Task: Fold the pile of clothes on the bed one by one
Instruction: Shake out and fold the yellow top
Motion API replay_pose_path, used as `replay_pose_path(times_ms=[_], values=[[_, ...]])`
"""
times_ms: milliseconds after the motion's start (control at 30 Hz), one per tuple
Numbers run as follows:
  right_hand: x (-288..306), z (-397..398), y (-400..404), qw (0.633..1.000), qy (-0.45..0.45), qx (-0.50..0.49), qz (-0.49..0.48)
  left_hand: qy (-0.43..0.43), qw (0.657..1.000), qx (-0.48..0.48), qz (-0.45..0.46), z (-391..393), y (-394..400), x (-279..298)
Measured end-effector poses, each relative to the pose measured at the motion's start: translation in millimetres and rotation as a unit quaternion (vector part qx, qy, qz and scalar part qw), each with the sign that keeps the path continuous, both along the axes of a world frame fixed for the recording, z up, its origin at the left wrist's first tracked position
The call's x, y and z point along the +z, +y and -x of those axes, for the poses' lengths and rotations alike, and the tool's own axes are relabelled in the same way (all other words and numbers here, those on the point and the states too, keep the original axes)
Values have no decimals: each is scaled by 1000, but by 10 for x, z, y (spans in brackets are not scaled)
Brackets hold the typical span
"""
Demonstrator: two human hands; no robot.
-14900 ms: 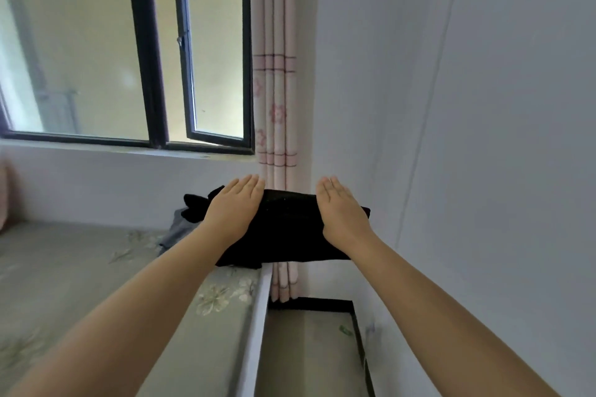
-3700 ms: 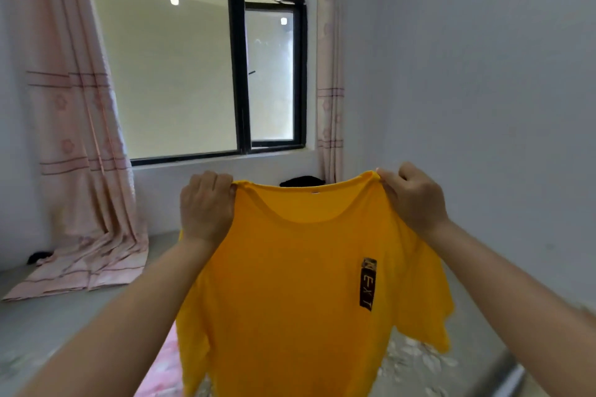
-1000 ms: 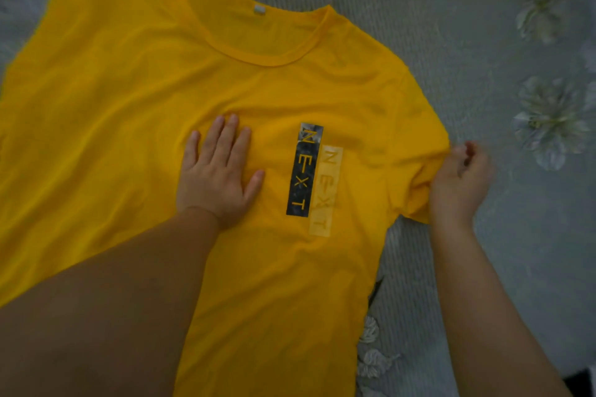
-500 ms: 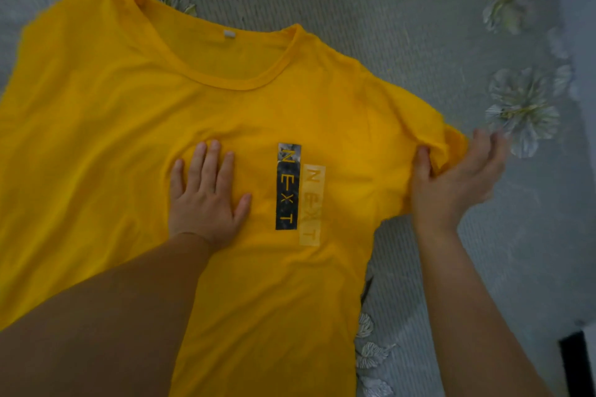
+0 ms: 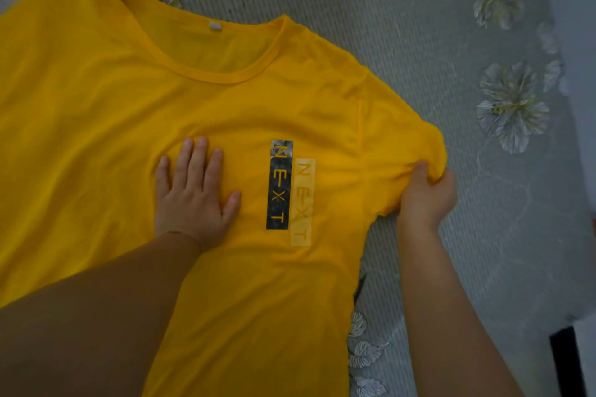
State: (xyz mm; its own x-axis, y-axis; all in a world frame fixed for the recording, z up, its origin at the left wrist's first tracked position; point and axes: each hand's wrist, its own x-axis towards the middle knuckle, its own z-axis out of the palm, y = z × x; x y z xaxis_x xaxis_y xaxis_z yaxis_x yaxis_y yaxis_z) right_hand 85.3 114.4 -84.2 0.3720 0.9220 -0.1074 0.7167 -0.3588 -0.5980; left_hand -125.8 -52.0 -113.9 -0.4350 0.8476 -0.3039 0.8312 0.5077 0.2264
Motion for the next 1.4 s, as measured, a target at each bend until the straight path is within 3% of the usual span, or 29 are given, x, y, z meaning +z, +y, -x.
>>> replay_pose_path(times_ms=[67,133,233,300,400,500,667,800,967,1200,1400], values=[[182,218,-87,992,48,45,-107,4,1000,-1,-5,1,6,5],[342,468,-275,960,31,221,-169,8,1000,-3,-13,5,6,9],[301,624,-625,859,-50,496,-120,11,1000,-6,-23,11,10,22],[244,552,-779,826,-51,552,-98,14,1000,-8,-20,7,5,23],[175,373,-844,846,-27,521,-113,15,1000,-5,6,7,8,27],[2,312,-868,856,-107,502,-65,14,1000,1,26,10,4,23],[-299,330,-965,809,-239,535,-41,10,1000,3,25,9,-12,-2],[-396,279,-973,785,-243,556,-124,9,1000,0,18,14,-28,-32],[-408,178,-967,707,-197,656,-174,3,1000,-2,-3,12,-47,-50],[-395,199,-977,750,-162,629,-124,17,1000,-1,-16,34,-70,-91],[-380,219,-1023,707,-255,642,-155,12,1000,-10,-26,45,-106,-153]])
